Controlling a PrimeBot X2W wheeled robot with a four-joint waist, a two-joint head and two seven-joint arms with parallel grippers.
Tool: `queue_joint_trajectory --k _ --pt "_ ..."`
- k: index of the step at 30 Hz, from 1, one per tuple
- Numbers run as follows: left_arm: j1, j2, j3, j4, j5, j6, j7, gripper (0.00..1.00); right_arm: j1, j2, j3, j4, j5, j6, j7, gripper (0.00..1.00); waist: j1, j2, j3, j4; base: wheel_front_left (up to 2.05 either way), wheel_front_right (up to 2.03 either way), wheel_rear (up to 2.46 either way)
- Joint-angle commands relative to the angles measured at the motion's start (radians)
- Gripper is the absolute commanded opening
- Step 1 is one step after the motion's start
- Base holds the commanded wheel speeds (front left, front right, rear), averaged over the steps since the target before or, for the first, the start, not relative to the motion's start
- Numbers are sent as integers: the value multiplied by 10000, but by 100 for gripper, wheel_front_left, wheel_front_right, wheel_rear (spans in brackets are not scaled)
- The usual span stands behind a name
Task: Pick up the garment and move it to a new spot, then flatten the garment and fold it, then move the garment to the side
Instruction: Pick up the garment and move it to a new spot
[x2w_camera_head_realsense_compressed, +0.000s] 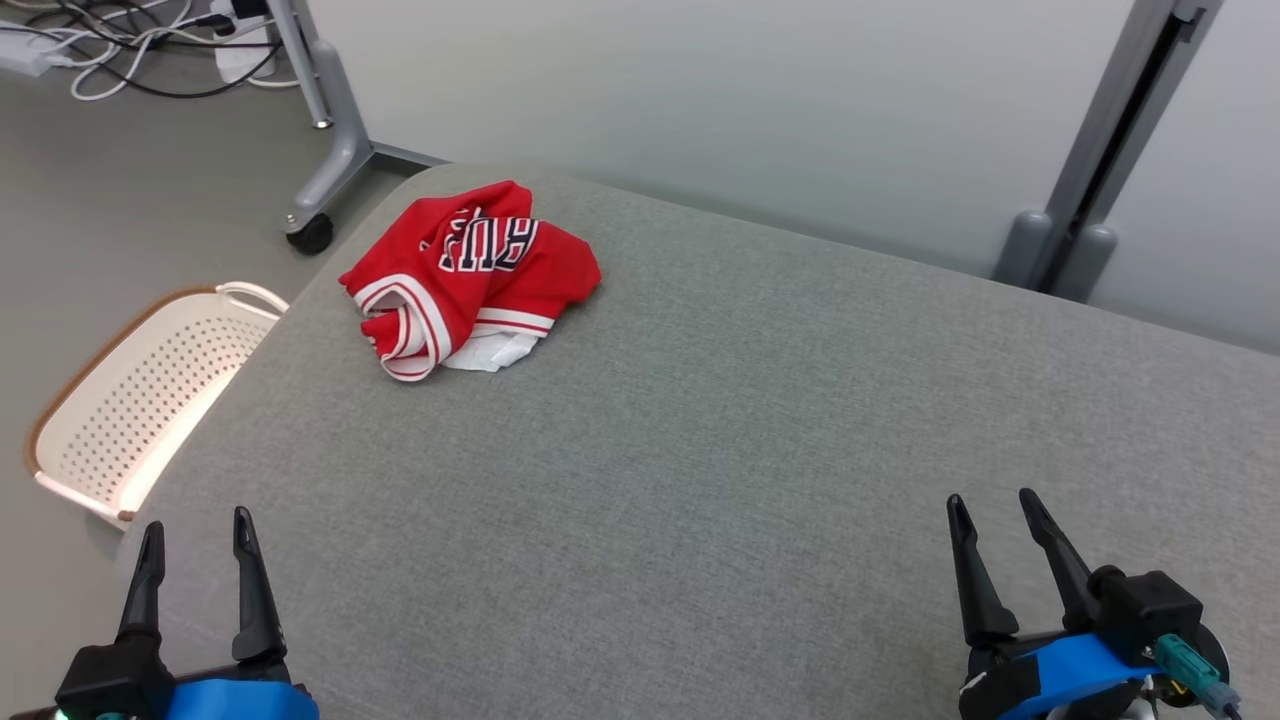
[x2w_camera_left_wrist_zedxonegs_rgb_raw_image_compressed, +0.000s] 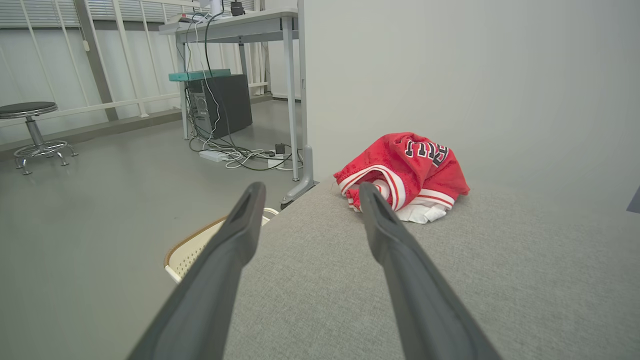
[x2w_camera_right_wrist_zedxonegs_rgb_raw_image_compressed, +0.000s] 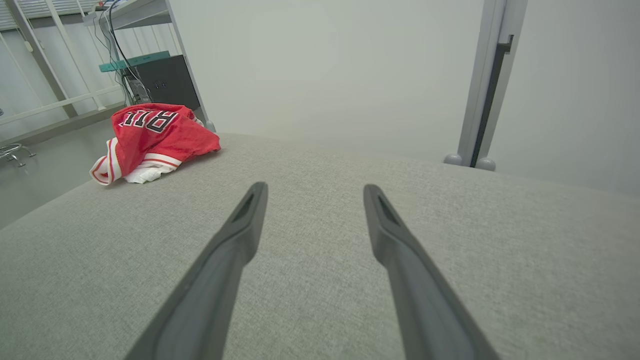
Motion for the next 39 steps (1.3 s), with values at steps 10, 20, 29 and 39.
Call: queue_joint_trajectory --k 10,20,29,39 --pt "22 -18 150 -115 -47 60 -23 100 -194 -22 126 19 -103 1 -53 100 0 0 128 203 0 0 0" --pt "-770 163 320 60 -202 -21 -23 100 -376 -52 -11 -156 -354 1 -53 100 0 0 532 -289 0 0 0" --pt "-3178 974 966 805 -629 -193 -23 100 -1042 -456 -109 -964 -793 1 216 100 0 0 1749 -1461 0 0 0" --pt "-6244 2345 1212 2411 -785 -238 191 100 -1455 -827 -725 -2573 -1131 1 735 100 0 0 3619 -2962 0 0 0"
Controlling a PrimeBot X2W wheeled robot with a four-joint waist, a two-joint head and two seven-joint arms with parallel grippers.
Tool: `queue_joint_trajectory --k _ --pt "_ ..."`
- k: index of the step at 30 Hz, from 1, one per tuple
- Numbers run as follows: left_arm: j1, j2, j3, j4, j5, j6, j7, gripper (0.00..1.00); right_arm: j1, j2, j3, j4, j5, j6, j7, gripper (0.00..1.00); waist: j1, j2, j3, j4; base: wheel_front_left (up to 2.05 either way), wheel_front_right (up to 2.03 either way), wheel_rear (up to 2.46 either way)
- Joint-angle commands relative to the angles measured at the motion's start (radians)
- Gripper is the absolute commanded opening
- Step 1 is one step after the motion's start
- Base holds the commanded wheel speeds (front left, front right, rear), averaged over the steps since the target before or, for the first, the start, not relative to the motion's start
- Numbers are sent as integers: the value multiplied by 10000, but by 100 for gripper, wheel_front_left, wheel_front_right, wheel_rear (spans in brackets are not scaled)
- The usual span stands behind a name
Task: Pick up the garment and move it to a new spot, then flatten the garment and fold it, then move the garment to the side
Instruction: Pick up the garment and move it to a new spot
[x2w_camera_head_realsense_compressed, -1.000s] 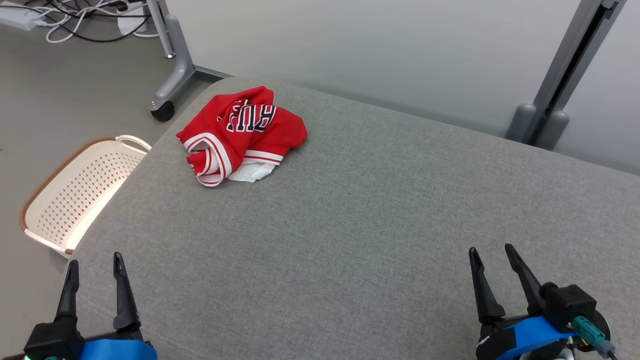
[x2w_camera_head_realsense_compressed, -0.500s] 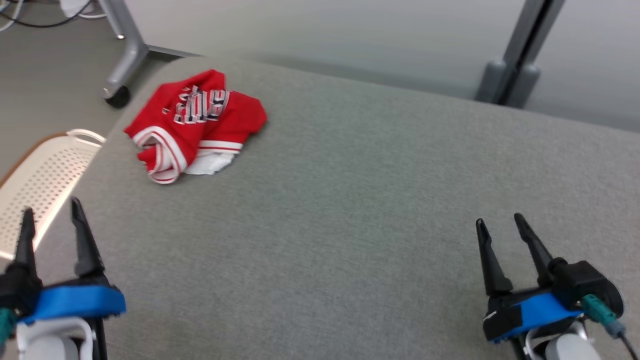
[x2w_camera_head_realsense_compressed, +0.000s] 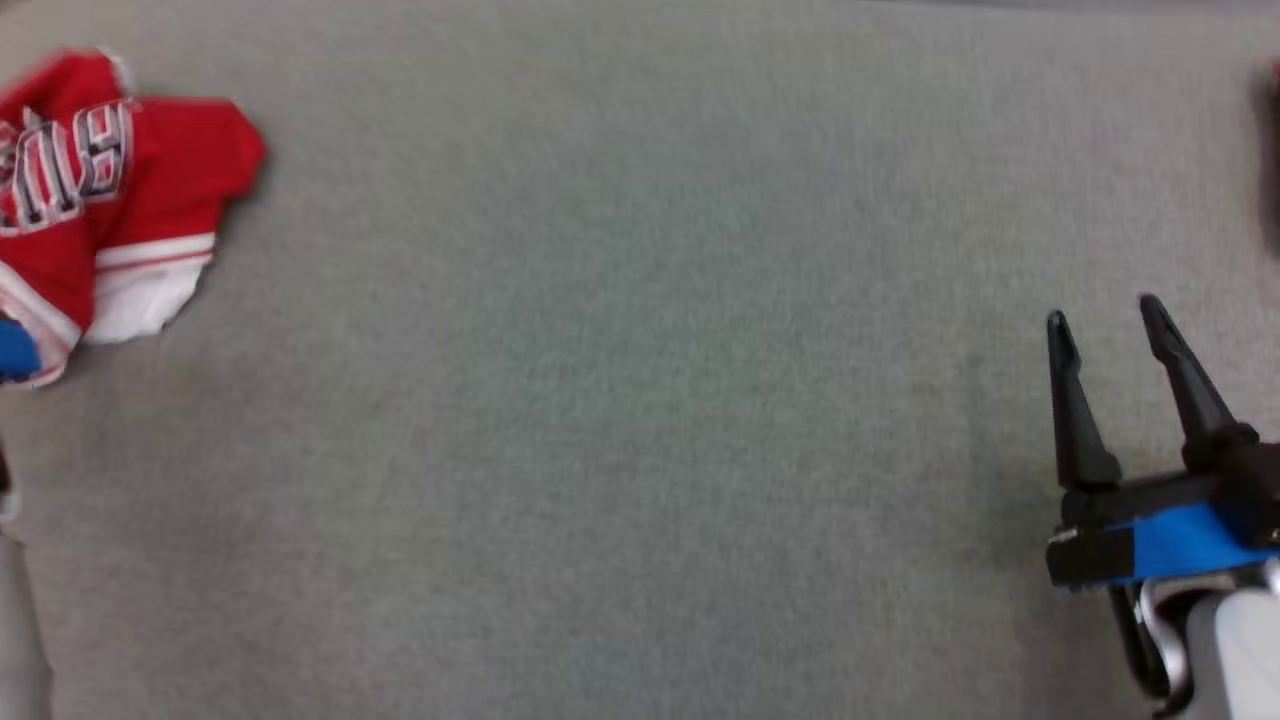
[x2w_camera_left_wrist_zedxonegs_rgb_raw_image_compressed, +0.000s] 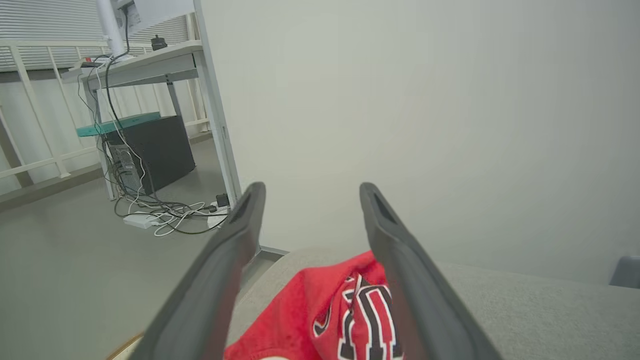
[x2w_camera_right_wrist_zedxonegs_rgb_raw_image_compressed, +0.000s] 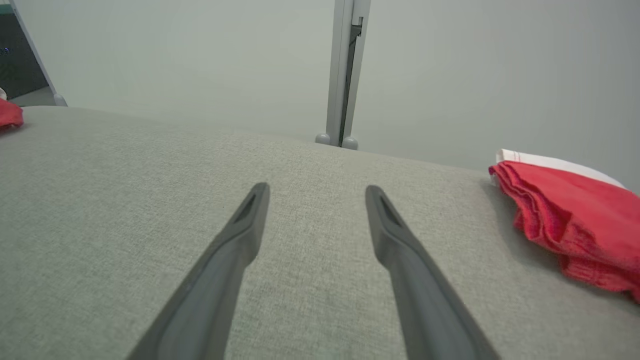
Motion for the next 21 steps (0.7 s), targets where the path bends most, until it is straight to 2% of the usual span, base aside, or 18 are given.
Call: queue_joint_trajectory --k 1,8,13,21 --pt "-403 173 0 201 -35 -9 108 100 -93 -36 -86 -239 -78 1 41 100 -2 -5 190 -120 0 0 0" --pt "-2011 971 -50 1902 -188 -90 923 100 26 -56 -389 -1277 -137 1 432 100 -2 -5 1108 -654 0 0 0" --pt "-2725 1387 -435 3557 -107 -231 1993 100 113 -114 -480 -1658 -103 1 561 100 -2 -5 1310 -747 0 0 0" --pt "-3326 1214 -921 5782 -1123 -507 4218 100 5 -85 -247 -1706 -151 1 717 100 -2 -5 1174 -665 0 0 0"
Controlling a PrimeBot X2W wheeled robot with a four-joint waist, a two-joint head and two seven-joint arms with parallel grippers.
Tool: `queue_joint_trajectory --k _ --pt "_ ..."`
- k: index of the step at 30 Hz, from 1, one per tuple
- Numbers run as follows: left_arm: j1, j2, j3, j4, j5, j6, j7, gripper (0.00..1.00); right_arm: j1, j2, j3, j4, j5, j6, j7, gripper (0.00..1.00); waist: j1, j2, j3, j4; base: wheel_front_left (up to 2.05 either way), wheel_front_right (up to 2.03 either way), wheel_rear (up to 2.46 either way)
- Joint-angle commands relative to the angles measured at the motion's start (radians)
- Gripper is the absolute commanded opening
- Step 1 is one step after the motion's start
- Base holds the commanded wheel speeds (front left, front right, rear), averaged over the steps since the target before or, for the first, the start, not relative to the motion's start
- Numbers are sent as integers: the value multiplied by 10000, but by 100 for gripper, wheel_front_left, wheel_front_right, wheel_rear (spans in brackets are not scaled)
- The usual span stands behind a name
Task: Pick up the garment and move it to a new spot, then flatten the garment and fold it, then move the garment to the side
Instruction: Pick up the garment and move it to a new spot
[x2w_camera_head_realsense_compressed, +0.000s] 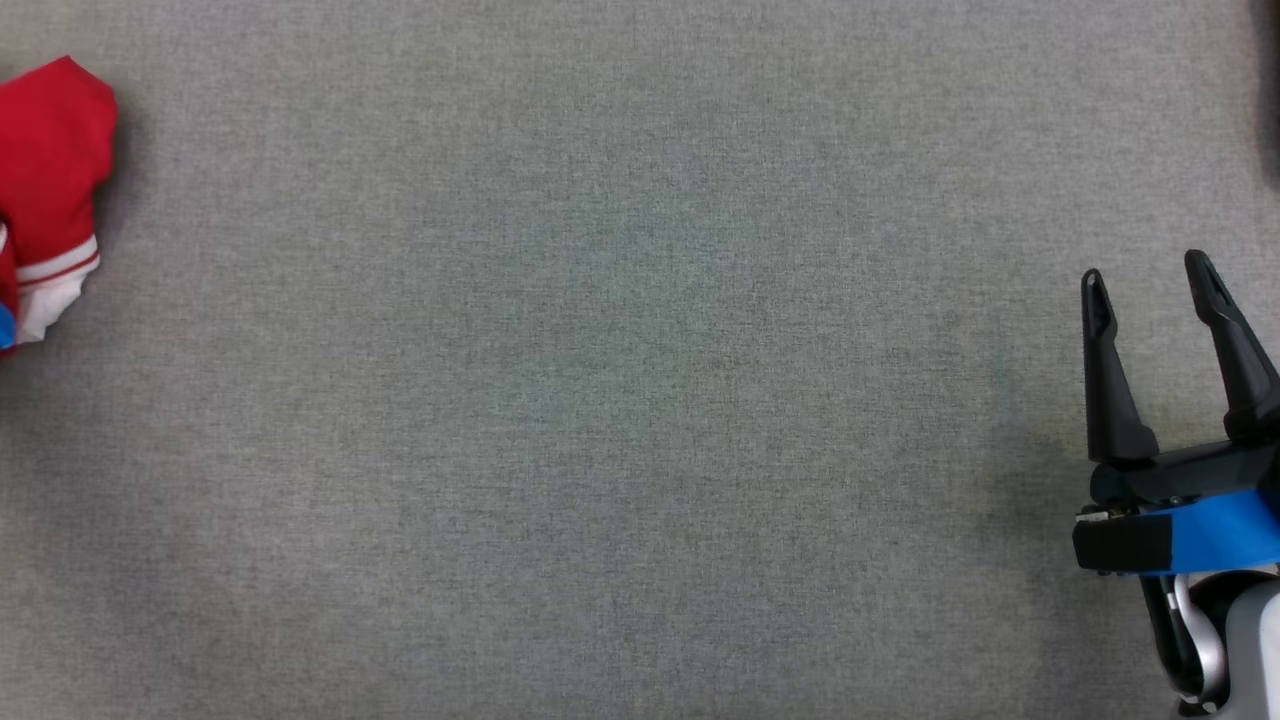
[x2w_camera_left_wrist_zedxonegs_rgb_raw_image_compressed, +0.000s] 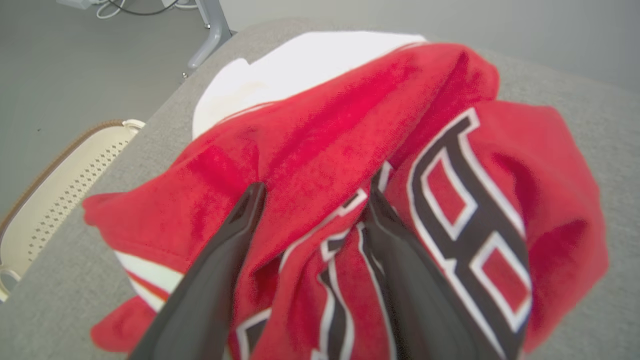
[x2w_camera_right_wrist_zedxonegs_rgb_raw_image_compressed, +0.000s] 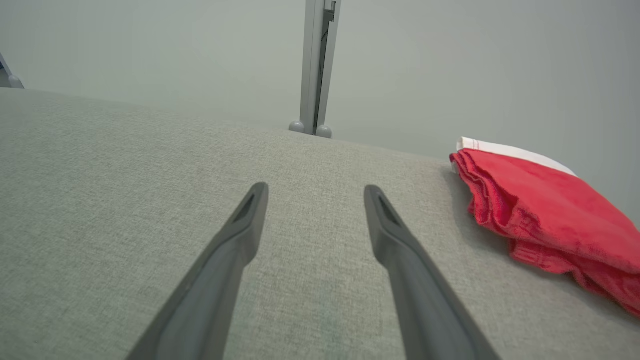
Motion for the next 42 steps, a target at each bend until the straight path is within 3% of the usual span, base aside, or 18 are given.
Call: queue_joint_trajectory --k 1,4,5,7,13,21,28,34,42 --pt "-165 -68 -142 230 -145 -72 338 100 -90 -20 45 9 -68 1 40 100 0 -2 -57 8 0 0 0" --pt "-81 -249 -532 628 -555 -82 1021 100 -133 9 144 68 -73 1 80 100 0 -2 -154 -5 0 0 0" --pt "-38 -292 -663 685 -701 -83 1150 47 -141 21 177 94 -72 1 56 100 0 -2 -186 -15 0 0 0" --pt "56 -340 -903 755 -996 -85 1335 0 -143 42 241 141 -40 1 52 100 0 -2 -246 -51 0 0 0" --pt "86 -9 -1168 898 -1222 -86 943 0 -120 128 312 374 159 1 -31 100 0 -2 -526 -213 0 0 0" --pt "-590 228 -1823 156 -777 -86 -1419 0 -47 437 502 1035 498 1 -374 100 0 -2 -1534 -505 0 0 0" --pt "-1329 135 -2663 -739 -441 -60 -2561 0 121 642 746 1709 664 1 -743 100 0 -2 -2678 -961 0 0 0" --pt "-2234 -179 -3625 -2098 -328 -61 -2714 0 378 787 726 2074 826 1 -989 100 0 -2 -3359 -1585 0 0 0" --pt "-3251 -757 -4621 -3974 -453 -61 -2184 0 390 846 869 2486 1111 1 -1257 100 0 -2 -3457 -2860 0 0 0"
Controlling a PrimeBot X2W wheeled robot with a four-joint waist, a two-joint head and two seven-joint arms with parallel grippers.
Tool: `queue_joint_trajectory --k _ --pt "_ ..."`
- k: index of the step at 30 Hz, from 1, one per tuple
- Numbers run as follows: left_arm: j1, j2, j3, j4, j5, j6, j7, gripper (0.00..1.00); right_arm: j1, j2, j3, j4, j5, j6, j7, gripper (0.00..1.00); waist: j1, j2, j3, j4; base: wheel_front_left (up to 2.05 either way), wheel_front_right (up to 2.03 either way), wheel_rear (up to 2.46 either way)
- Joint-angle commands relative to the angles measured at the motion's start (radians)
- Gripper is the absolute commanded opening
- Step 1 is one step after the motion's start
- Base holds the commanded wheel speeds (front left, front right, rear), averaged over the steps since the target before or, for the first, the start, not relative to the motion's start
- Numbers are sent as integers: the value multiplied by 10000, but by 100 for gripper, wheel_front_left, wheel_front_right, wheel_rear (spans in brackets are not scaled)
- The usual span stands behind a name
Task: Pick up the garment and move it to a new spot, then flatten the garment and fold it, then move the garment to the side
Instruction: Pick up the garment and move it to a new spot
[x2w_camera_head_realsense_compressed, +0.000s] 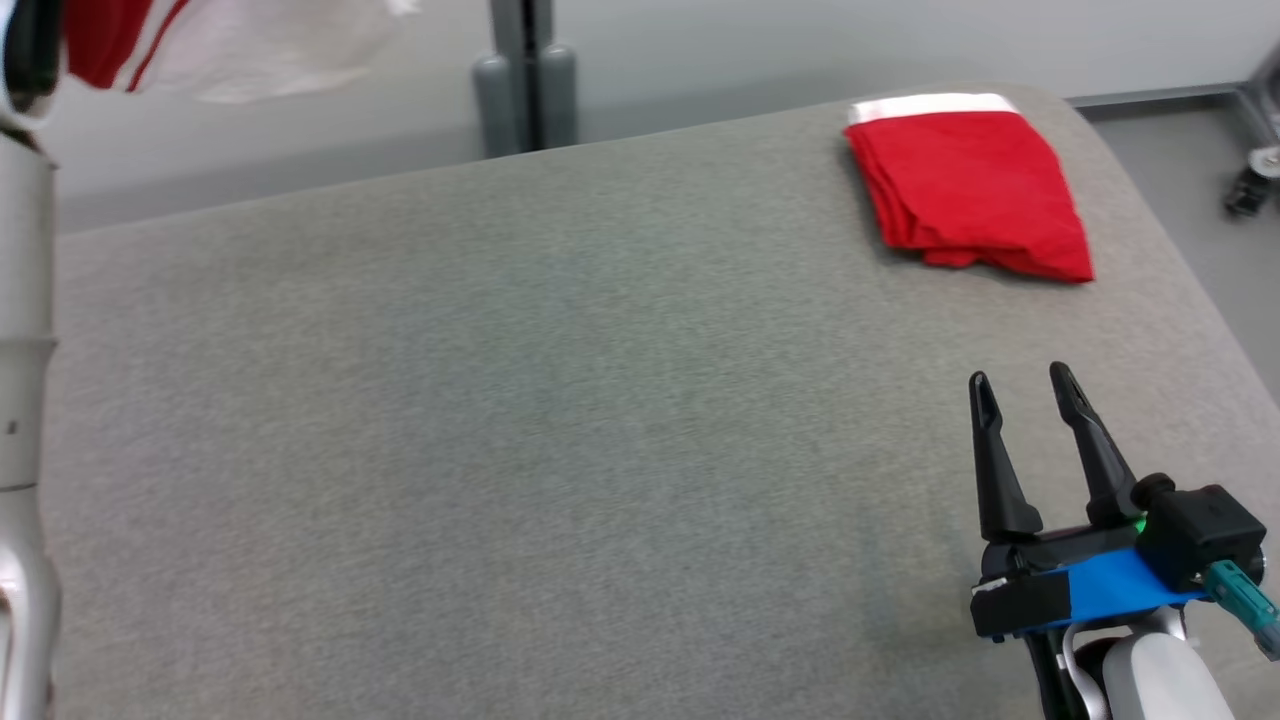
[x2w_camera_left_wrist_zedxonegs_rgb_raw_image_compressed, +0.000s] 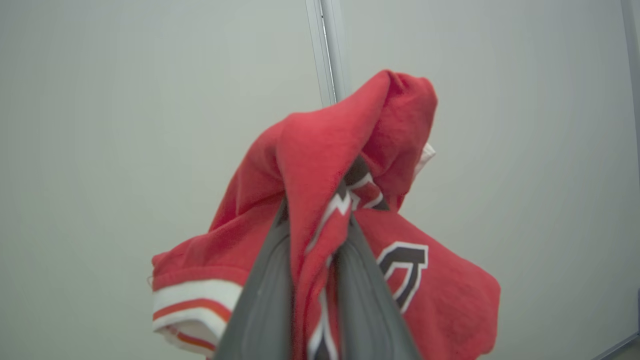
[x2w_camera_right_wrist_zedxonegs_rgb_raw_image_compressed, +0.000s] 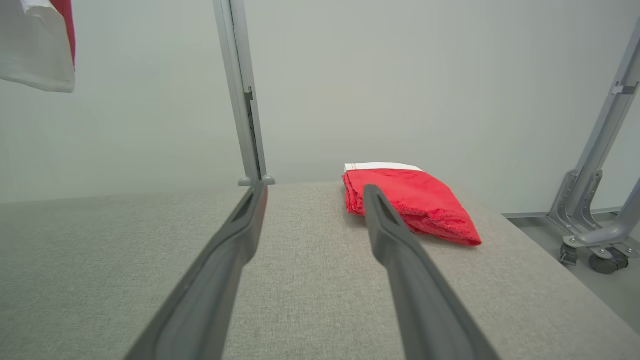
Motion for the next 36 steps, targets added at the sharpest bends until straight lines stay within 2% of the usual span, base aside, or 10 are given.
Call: queue_joint_trajectory --k 1,7,12,24,32,36 --pt "-124 -110 -153 -130 -27 -16 49 0 65 14 27 64 111 1 -60 100 0 1 -200 -330 0 0 0" --pt "110 -585 -678 -530 -153 -14 189 0 -9 16 227 225 492 1 -205 100 0 1 -54 -1007 0 0 0" --pt "1097 -843 -863 -577 -333 44 -95 0 37 15 320 320 611 1 -256 100 0 1 -52 -1200 0 0 0" --pt "4575 -1538 -1252 -657 -903 503 -634 0 49 8 353 392 664 1 -266 100 0 1 -138 -801 0 0 0" --pt "6616 -2253 -1972 224 -1075 433 -1142 0 3 10 500 535 648 1 -266 100 0 1 -252 -749 0 0 0" --pt "7144 -2488 -2409 878 -958 365 -1264 0 105 9 539 659 659 1 -265 100 0 1 -341 -727 0 0 0"
